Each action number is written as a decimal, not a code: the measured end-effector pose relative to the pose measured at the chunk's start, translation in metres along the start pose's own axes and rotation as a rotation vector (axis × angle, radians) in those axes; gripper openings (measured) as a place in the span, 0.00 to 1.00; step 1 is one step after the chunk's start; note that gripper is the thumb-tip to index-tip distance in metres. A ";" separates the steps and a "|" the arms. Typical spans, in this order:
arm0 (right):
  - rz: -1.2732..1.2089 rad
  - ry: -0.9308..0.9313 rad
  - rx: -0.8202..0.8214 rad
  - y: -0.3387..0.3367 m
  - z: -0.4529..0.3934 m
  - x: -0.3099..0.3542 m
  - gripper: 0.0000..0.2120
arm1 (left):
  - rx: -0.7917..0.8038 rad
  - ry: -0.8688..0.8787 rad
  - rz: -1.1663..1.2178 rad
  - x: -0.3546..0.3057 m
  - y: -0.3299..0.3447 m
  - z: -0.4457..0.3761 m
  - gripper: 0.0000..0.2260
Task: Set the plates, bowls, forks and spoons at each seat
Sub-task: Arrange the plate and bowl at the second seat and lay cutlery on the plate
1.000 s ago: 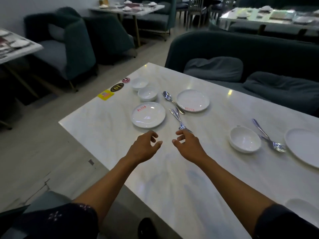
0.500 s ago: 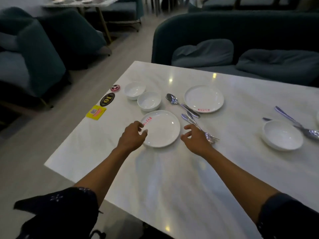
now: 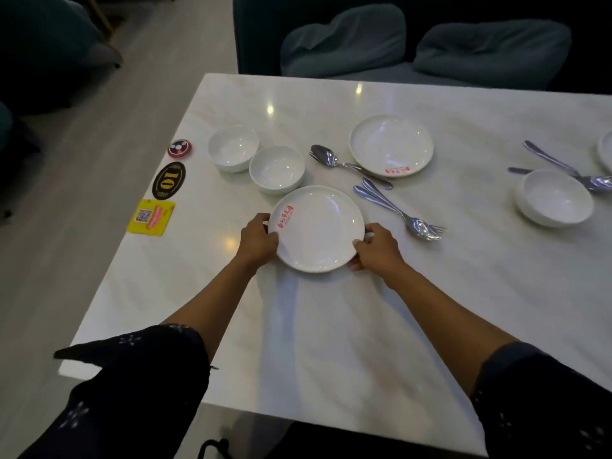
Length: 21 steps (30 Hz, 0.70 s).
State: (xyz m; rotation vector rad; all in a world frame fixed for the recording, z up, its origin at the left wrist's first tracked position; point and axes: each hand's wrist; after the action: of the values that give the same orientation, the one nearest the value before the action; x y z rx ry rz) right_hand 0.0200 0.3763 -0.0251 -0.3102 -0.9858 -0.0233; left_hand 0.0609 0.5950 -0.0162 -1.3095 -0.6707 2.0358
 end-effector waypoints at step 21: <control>0.004 -0.007 -0.156 -0.088 0.096 -0.086 0.13 | 0.165 0.106 0.102 0.006 0.065 0.121 0.16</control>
State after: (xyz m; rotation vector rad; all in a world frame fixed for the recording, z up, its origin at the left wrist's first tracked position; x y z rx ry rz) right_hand -0.1201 0.3079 -0.0249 -0.4559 -0.9924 -0.0961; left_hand -0.0670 0.5445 -0.0195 -1.3673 -0.3871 2.0375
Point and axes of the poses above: each hand's wrist, its own z-axis away from the middle knuckle, its own y-axis out of the palm, x = y × z, and after that the axes turned 11 degrees about -z, right-handed
